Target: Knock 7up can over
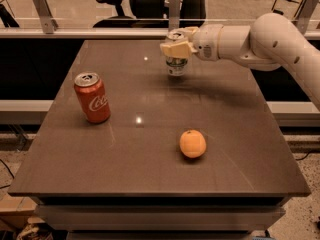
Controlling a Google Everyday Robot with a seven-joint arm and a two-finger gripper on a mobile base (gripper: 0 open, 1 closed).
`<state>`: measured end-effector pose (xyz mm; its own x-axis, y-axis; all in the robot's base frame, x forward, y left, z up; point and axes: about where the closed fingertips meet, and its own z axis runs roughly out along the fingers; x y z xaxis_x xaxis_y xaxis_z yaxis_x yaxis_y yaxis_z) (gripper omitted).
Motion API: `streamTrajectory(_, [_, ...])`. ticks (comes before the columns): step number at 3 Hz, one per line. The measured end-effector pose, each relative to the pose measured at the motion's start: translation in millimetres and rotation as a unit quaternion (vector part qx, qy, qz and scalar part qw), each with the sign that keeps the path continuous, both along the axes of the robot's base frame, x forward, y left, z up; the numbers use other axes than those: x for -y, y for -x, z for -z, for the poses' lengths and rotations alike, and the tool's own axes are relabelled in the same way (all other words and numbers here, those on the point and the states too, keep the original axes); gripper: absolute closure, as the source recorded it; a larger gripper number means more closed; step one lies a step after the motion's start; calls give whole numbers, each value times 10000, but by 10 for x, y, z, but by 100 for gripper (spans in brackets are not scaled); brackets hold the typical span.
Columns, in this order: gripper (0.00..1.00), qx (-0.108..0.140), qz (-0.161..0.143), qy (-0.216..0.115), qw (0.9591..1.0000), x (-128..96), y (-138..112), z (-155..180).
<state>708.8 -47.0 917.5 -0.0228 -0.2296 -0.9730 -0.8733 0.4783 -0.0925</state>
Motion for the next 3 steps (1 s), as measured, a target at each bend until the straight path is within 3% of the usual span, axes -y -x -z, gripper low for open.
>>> streamTrajectory(1, [100, 139, 172, 29, 9998, 148, 117, -138])
streamTrajectory(2, [100, 141, 308, 299, 9990, 289, 219, -287])
streamTrajectory(3, [100, -29, 405, 808, 9959, 413, 263, -464])
